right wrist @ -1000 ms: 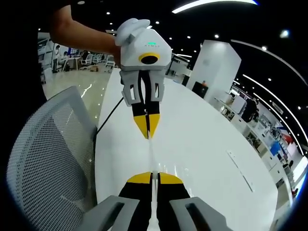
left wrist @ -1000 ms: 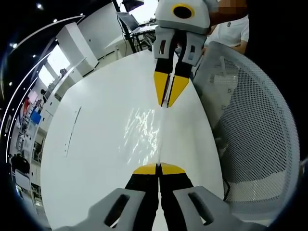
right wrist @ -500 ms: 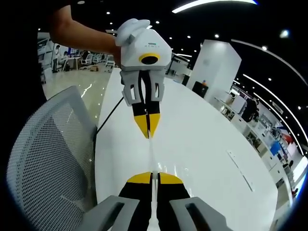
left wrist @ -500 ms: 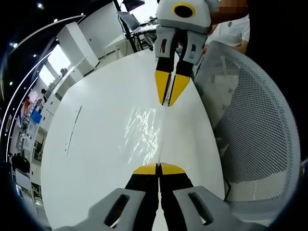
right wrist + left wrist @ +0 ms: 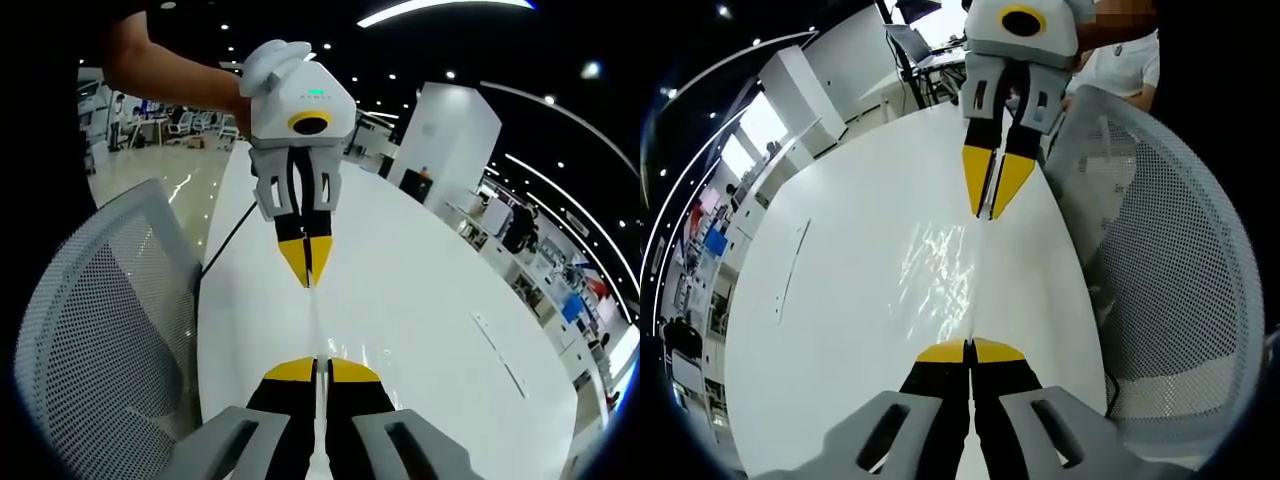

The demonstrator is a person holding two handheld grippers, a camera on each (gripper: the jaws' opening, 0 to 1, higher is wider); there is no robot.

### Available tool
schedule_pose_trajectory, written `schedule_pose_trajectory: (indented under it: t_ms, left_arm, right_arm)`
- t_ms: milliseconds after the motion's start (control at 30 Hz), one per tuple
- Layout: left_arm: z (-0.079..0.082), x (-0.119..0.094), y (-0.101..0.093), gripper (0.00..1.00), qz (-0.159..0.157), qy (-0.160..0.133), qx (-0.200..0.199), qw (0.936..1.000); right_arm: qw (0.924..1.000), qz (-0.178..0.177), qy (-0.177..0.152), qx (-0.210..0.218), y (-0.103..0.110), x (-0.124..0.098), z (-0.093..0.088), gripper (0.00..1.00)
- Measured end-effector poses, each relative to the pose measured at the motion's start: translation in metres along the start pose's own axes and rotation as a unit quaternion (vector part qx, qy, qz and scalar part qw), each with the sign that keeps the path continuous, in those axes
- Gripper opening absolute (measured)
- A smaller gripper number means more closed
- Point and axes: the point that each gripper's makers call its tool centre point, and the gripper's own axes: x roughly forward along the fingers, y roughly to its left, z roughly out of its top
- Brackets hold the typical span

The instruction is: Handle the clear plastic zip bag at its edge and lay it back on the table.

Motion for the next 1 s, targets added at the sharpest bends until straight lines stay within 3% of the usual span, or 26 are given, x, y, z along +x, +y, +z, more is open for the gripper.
schedule_pose_trajectory:
  t_ms: [1000]
  left_arm:
    - [-0.004,0.0016,0.0035,0.0,0.0,0.001,-0.005,1.0]
  right_arm:
    - [1.0,-0.001,0.002,0.009,-0.0011,0.0012,-0.0021,0.0]
